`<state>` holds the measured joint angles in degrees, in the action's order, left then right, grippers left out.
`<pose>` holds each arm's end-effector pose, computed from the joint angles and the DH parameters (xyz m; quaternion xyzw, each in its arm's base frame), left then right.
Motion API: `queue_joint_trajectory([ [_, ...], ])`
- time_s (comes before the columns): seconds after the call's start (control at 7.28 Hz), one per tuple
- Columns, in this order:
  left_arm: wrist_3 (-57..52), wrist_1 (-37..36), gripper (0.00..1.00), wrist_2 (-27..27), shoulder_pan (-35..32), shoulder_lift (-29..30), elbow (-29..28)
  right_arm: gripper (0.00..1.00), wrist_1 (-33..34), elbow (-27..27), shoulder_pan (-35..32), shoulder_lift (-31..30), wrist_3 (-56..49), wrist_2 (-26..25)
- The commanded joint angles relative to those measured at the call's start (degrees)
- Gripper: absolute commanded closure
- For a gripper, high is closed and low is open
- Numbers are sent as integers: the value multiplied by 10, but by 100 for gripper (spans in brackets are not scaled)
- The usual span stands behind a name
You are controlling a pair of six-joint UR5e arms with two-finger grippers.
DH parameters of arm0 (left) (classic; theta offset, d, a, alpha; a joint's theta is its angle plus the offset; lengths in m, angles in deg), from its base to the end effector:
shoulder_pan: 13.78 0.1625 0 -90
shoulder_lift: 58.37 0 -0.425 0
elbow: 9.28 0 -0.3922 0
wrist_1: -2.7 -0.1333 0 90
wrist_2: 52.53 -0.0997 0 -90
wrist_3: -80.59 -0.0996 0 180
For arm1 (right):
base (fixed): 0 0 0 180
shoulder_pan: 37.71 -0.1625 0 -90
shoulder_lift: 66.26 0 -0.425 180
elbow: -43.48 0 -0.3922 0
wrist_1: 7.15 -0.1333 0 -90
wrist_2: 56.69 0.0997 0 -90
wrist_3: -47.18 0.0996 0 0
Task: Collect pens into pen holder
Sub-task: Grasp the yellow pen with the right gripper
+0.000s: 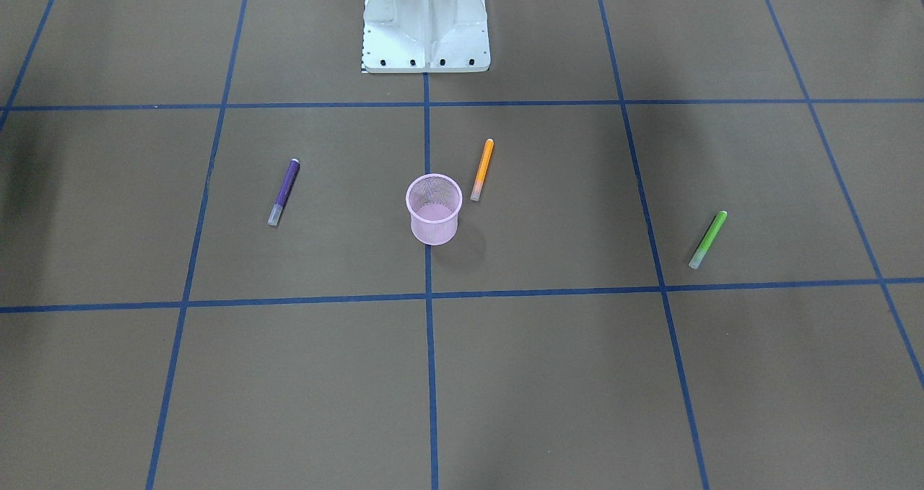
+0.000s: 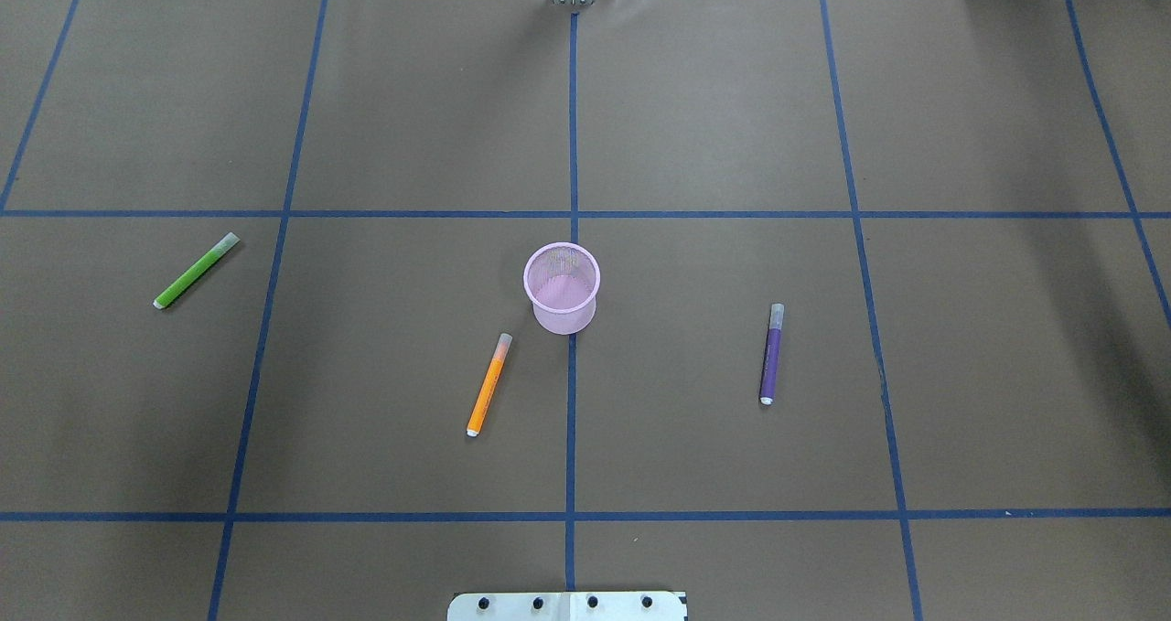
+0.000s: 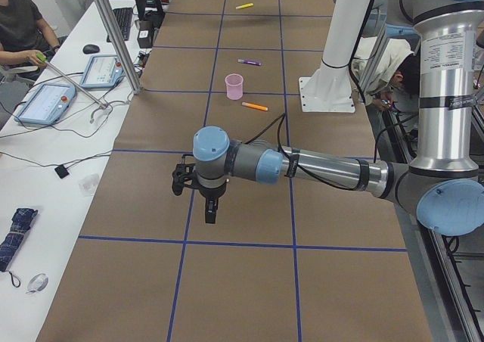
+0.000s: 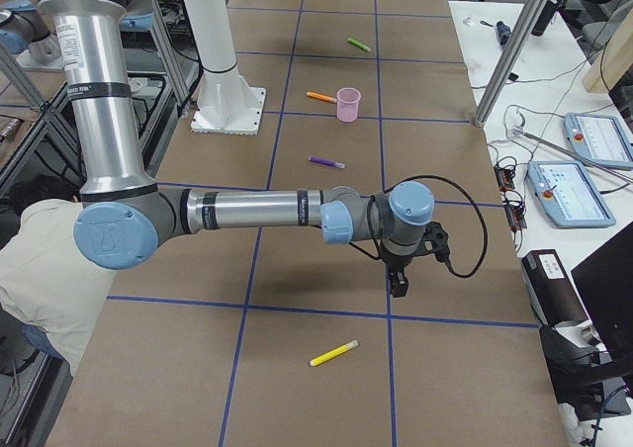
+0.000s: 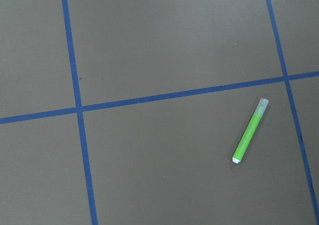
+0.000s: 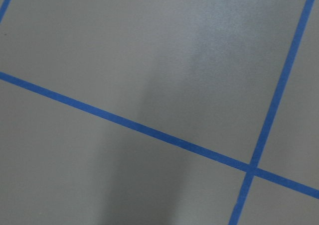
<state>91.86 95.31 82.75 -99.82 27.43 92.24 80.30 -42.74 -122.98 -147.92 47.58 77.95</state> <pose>-0.0300 -0.4714 0.5882 0.0284 0.3907 -0.0254 0.9197 0.0169 -0.5636 0.6098 0.0403 -0.3812 -0.0584 0.9217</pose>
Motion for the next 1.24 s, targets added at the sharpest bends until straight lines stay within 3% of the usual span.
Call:
queue_joint_trajectory([
  [0.0, 2, 4, 0, 26, -1, -5, -1, 0, 31, -45, -5, -29, 0, -1],
  [0.27, 3, 6, 0, 26, 0, -6, 14, 0, 30, -86, -5, -69, 0, 0],
  [0.69, 51, 10, 0, 30, 0, -9, 34, 0, 26, -90, -5, -95, 0, -1],
  [1.1, 60, 60, 0, 29, 47, -18, 35, 0, 1, -87, -3, -106, -1, -2],
])
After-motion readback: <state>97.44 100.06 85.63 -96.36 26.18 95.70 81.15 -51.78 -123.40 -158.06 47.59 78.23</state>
